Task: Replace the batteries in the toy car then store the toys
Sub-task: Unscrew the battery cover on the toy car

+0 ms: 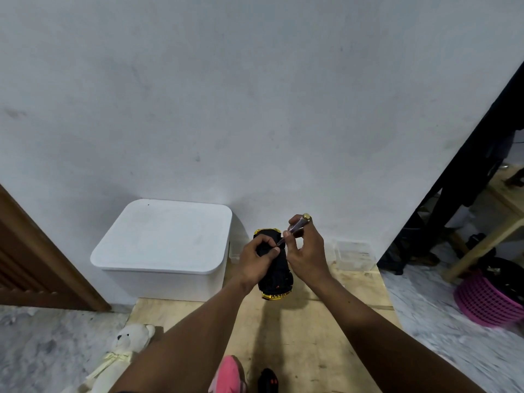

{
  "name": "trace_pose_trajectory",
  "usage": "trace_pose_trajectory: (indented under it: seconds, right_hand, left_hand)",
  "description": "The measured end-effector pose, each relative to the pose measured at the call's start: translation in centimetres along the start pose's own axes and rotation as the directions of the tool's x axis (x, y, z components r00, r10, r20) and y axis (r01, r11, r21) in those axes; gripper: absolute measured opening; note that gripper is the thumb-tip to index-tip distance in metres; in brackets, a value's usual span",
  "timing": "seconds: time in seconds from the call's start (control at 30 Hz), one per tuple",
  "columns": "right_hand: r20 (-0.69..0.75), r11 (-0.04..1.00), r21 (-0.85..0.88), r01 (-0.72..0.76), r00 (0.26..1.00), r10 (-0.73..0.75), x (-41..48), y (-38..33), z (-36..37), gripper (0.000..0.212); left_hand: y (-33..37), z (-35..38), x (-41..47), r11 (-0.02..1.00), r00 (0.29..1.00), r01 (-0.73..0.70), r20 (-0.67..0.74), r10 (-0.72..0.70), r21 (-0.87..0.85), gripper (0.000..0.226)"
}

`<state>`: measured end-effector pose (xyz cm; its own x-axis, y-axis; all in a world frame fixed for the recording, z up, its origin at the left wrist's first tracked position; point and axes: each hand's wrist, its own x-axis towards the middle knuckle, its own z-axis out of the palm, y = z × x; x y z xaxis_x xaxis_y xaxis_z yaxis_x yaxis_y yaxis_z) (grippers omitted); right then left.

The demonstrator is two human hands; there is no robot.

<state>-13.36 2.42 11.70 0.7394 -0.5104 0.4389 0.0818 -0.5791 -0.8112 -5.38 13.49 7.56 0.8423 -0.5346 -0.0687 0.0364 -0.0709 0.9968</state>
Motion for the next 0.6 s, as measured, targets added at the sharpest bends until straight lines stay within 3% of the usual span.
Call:
trace_pose_trajectory:
  seconds: [0.17,0.33,0.6]
  right_hand:
    - [-0.067,0.995,0.058,-0.082,0.994,0.085,0.27,0.13,0.13,0.021]
    - [-0.155,0.999,-0.019,-0.044,0.987,0.041,0.31,-0.51,0.72,0.02]
    - [-0.107,0.998,-0.04,-0.049,0.993,0.044,0.16,-0.56,0.92,0.02]
  left_hand:
    - [0.25,-0.03,0.26,1.0,1.0,-0.014,-0.011,0.014,-0.023,0.01]
    - [0.18,0.34,0.21,0.999,0.999,-0.044,-0.023,0.044,0.005,0.008]
    - [-0.24,0.25,0.02,0.997,0.998,-0.052,-0.042,0.054,0.061,0.008]
